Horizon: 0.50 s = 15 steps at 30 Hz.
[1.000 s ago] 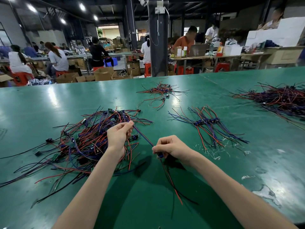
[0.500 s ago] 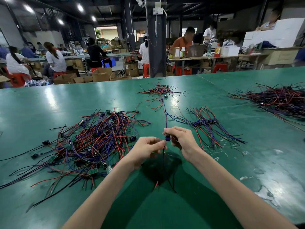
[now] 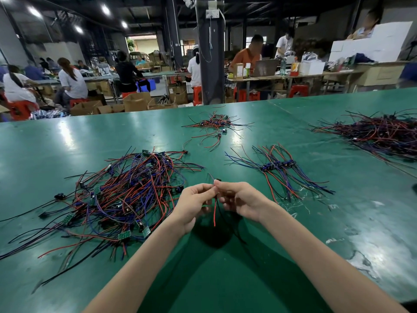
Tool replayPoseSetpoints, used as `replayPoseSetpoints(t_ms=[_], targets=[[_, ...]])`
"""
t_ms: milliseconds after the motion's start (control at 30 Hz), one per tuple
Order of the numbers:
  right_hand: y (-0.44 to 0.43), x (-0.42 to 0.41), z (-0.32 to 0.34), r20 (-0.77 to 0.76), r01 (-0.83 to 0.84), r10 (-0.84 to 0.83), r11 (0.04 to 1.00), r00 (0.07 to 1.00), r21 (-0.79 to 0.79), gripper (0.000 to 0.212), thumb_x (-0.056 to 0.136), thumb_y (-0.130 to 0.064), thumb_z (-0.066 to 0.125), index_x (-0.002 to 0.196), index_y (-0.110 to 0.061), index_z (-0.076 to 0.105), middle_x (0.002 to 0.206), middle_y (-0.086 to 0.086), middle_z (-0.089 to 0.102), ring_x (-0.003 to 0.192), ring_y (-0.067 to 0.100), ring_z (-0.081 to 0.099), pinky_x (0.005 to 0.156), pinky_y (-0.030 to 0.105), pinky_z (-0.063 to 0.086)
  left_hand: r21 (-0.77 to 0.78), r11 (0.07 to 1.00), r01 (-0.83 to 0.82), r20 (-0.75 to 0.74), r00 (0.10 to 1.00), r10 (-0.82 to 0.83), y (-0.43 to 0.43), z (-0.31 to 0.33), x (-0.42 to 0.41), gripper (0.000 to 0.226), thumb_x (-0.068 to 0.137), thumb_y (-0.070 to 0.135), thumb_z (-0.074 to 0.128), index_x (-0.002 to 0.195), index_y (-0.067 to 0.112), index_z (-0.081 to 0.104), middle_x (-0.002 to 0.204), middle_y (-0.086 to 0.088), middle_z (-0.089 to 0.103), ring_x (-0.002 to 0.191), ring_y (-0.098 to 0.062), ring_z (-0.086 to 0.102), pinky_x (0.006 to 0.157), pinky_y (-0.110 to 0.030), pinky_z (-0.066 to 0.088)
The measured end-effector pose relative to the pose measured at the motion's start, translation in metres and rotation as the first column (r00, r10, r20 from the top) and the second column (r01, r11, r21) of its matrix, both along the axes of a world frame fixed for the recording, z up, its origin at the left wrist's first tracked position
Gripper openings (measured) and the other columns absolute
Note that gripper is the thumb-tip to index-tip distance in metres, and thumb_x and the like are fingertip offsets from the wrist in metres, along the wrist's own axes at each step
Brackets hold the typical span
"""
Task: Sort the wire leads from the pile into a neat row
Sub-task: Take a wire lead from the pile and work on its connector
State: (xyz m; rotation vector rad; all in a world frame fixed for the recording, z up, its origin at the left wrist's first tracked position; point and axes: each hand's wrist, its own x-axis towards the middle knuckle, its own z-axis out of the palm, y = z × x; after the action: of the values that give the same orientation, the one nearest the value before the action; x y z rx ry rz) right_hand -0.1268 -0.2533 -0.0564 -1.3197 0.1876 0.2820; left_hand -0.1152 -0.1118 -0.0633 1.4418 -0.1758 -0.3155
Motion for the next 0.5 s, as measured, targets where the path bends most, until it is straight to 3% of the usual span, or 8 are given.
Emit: replayPoseSetpoints(t_ms=[133, 267, 500], targets=[[-0.0055, -0.0001, 0.003, -0.132, -0.02, 0.037, 0.992, 0.991, 0.127, 0.012, 0.083, -0.02, 0.068, 0.079, -0.009, 0.067, 0.065, 0.003, 0.065, 0.052, 0.01, 0.055, 0.048, 0.018, 0.05, -0.008, 1.0, 0.014, -0.036, 0.999, -0.014, -0.001, -0.0031, 0.0013, 0.008, 0.089, 0.012, 0.062, 0.083, 0.014, 0.067, 0.061, 0.007, 0.061, 0.05, -0.003, 0.044, 0.048, -0.014, 0.034], [-0.0053, -0.0014, 0.0049, -0.158, -0.038, 0.061, 0.989, 0.986, 0.144, 0.011, 0.083, -0.02, 0.068, 0.08, -0.009, 0.067, 0.068, 0.005, 0.066, 0.053, 0.011, 0.058, 0.049, 0.019, 0.051, -0.017, 1.0, 0.01, -0.034, 0.999, -0.011, -0.0003, -0.0031, 0.0021, 0.007, 0.088, 0.011, 0.063, 0.082, 0.013, 0.068, 0.058, 0.008, 0.06, 0.048, -0.002, 0.047, 0.048, -0.015, 0.036], [-0.0024, -0.003, 0.0041, -0.121, 0.008, 0.012, 0.987, 0.993, 0.163, 0.008, 0.084, -0.017, 0.068, 0.081, -0.01, 0.071, 0.063, -0.003, 0.066, 0.051, 0.007, 0.06, 0.051, 0.02, 0.052, 0.02, 0.999, 0.03, -0.008, 1.0, -0.03, 0.0003, -0.0001, 0.0, 0.012, 0.09, 0.012, 0.062, 0.081, 0.007, 0.068, 0.047, 0.01, 0.049, 0.035, 0.0, 0.029, 0.034, -0.011, 0.025]])
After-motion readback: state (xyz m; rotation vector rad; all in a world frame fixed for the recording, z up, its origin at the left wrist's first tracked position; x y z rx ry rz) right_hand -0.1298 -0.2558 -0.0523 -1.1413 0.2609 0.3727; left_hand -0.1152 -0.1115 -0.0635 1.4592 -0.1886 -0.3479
